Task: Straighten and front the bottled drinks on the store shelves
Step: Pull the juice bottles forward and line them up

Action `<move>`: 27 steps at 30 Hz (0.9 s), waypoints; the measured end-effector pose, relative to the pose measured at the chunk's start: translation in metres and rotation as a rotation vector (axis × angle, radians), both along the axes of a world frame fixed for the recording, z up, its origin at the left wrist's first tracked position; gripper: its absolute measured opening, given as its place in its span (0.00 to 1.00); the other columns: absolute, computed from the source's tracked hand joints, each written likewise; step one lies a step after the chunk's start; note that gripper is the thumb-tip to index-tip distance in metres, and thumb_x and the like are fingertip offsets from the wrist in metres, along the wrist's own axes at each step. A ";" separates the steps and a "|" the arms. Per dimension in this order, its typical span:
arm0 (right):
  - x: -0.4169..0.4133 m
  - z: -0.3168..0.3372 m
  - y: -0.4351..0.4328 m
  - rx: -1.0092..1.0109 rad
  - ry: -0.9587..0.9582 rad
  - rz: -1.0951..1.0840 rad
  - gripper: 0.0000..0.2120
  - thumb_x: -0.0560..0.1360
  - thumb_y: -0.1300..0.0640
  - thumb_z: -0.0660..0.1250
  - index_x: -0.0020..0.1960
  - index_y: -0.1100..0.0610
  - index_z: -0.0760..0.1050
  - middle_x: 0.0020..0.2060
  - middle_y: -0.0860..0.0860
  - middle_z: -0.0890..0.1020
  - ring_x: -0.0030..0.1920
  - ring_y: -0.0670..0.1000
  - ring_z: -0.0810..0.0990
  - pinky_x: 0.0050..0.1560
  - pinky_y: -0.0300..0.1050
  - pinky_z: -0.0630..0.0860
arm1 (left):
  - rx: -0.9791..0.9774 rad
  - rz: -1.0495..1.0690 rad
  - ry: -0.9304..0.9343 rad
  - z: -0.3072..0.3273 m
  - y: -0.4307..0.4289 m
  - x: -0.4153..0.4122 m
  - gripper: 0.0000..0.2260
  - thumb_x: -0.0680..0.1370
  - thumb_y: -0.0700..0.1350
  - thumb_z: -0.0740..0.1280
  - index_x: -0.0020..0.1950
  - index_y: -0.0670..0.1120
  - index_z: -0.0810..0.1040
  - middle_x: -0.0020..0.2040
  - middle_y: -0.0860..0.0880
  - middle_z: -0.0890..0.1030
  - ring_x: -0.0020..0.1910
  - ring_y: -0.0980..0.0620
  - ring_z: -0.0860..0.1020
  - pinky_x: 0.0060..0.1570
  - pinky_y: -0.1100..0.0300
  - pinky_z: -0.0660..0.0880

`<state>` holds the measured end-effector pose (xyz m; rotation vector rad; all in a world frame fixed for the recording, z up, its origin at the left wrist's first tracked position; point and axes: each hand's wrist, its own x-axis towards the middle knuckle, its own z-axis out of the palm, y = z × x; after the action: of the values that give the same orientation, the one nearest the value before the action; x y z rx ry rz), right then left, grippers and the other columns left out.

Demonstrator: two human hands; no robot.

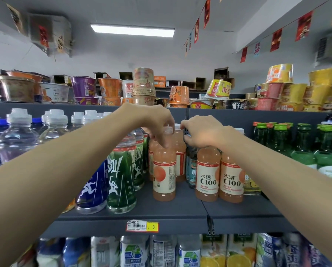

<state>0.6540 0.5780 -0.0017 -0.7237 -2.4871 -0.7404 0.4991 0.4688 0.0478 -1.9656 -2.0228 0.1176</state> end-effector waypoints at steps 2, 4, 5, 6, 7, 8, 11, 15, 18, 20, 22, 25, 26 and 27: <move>0.000 -0.002 -0.002 0.011 0.005 0.007 0.17 0.78 0.47 0.64 0.66 0.48 0.73 0.50 0.50 0.82 0.48 0.54 0.81 0.37 0.45 0.70 | 0.019 0.058 -0.015 -0.004 -0.004 -0.001 0.30 0.65 0.68 0.75 0.60 0.52 0.79 0.47 0.52 0.84 0.45 0.52 0.82 0.44 0.57 0.76; 0.001 -0.002 -0.006 0.021 -0.004 0.017 0.16 0.79 0.47 0.64 0.65 0.48 0.74 0.50 0.50 0.82 0.47 0.54 0.80 0.38 0.46 0.70 | 0.058 0.116 -0.015 -0.007 -0.007 0.001 0.31 0.66 0.73 0.71 0.49 0.46 0.80 0.39 0.51 0.82 0.39 0.53 0.80 0.36 0.59 0.73; 0.003 -0.001 -0.007 0.028 -0.007 0.023 0.15 0.79 0.47 0.63 0.64 0.48 0.75 0.50 0.50 0.82 0.47 0.54 0.80 0.38 0.46 0.70 | 0.082 0.120 -0.001 -0.008 -0.007 0.001 0.31 0.66 0.74 0.69 0.44 0.46 0.79 0.37 0.50 0.81 0.38 0.52 0.79 0.34 0.59 0.71; 0.006 0.000 -0.008 0.043 -0.003 0.023 0.14 0.79 0.47 0.63 0.62 0.48 0.77 0.49 0.50 0.82 0.47 0.54 0.80 0.38 0.46 0.69 | 0.094 0.115 0.021 -0.010 -0.008 0.001 0.31 0.66 0.75 0.68 0.43 0.46 0.78 0.37 0.51 0.80 0.40 0.50 0.79 0.35 0.58 0.72; 0.009 0.000 -0.009 0.076 0.005 0.014 0.13 0.79 0.46 0.62 0.59 0.48 0.78 0.47 0.50 0.82 0.46 0.54 0.81 0.38 0.46 0.68 | 0.089 0.108 0.041 -0.011 -0.009 0.000 0.33 0.65 0.75 0.68 0.46 0.45 0.79 0.41 0.51 0.80 0.44 0.49 0.79 0.39 0.56 0.74; 0.013 -0.001 -0.009 0.123 0.011 -0.007 0.13 0.78 0.45 0.61 0.55 0.48 0.80 0.44 0.50 0.82 0.45 0.55 0.81 0.38 0.46 0.67 | 0.071 0.099 0.047 -0.013 -0.010 0.000 0.35 0.65 0.75 0.69 0.54 0.46 0.79 0.47 0.52 0.79 0.51 0.48 0.78 0.46 0.53 0.76; 0.022 -0.006 -0.010 0.206 -0.018 -0.090 0.17 0.77 0.40 0.61 0.46 0.50 0.83 0.32 0.48 0.75 0.37 0.54 0.76 0.36 0.45 0.67 | 0.030 0.039 0.015 -0.015 -0.013 -0.002 0.33 0.66 0.68 0.75 0.65 0.54 0.75 0.54 0.54 0.75 0.61 0.47 0.73 0.59 0.48 0.74; 0.027 -0.006 -0.011 0.174 -0.046 -0.072 0.12 0.75 0.46 0.66 0.47 0.51 0.85 0.35 0.50 0.76 0.37 0.54 0.76 0.37 0.45 0.71 | 0.029 0.072 0.048 -0.011 -0.010 -0.001 0.36 0.63 0.72 0.74 0.62 0.49 0.77 0.47 0.54 0.75 0.55 0.48 0.76 0.53 0.51 0.76; 0.028 -0.003 -0.013 0.163 -0.060 -0.048 0.11 0.74 0.47 0.68 0.46 0.52 0.84 0.35 0.49 0.75 0.38 0.54 0.76 0.38 0.45 0.71 | -0.028 0.146 0.071 -0.003 -0.011 -0.005 0.35 0.61 0.75 0.72 0.53 0.49 0.79 0.46 0.53 0.79 0.48 0.49 0.78 0.50 0.51 0.78; 0.028 -0.002 -0.014 0.160 -0.071 -0.044 0.10 0.73 0.47 0.68 0.46 0.52 0.84 0.35 0.49 0.75 0.38 0.54 0.77 0.38 0.44 0.71 | -0.060 0.175 0.075 0.001 -0.012 -0.006 0.35 0.59 0.76 0.72 0.51 0.50 0.78 0.45 0.53 0.79 0.47 0.50 0.79 0.50 0.49 0.78; 0.030 -0.002 -0.014 0.159 -0.075 -0.040 0.10 0.73 0.47 0.68 0.45 0.51 0.84 0.34 0.48 0.73 0.37 0.54 0.74 0.38 0.44 0.71 | -0.086 0.193 0.081 0.002 -0.012 -0.006 0.37 0.57 0.77 0.71 0.53 0.50 0.79 0.45 0.54 0.79 0.47 0.50 0.79 0.51 0.50 0.78; 0.031 -0.001 -0.013 0.168 -0.087 -0.039 0.11 0.74 0.45 0.67 0.46 0.51 0.84 0.33 0.47 0.72 0.36 0.53 0.73 0.38 0.44 0.70 | -0.094 0.204 0.097 0.003 -0.013 -0.003 0.40 0.59 0.76 0.72 0.59 0.48 0.79 0.47 0.55 0.79 0.51 0.49 0.79 0.53 0.49 0.78; 0.031 -0.001 -0.013 0.173 -0.093 -0.042 0.12 0.75 0.45 0.66 0.46 0.51 0.83 0.33 0.47 0.71 0.36 0.53 0.73 0.38 0.44 0.69 | -0.095 0.209 0.100 0.004 -0.014 -0.003 0.41 0.60 0.75 0.73 0.61 0.48 0.79 0.49 0.54 0.80 0.52 0.48 0.78 0.56 0.48 0.77; 0.031 -0.001 -0.013 0.179 -0.100 -0.048 0.13 0.75 0.43 0.65 0.46 0.51 0.83 0.31 0.46 0.71 0.36 0.52 0.73 0.37 0.44 0.69 | -0.097 0.217 0.107 0.005 -0.014 -0.002 0.41 0.60 0.75 0.73 0.63 0.48 0.79 0.53 0.53 0.80 0.55 0.47 0.78 0.58 0.47 0.77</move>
<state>0.6854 0.5651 -0.0032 -0.6977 -2.4586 -1.0256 0.4972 0.4545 0.0524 -1.7470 -2.1897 0.3684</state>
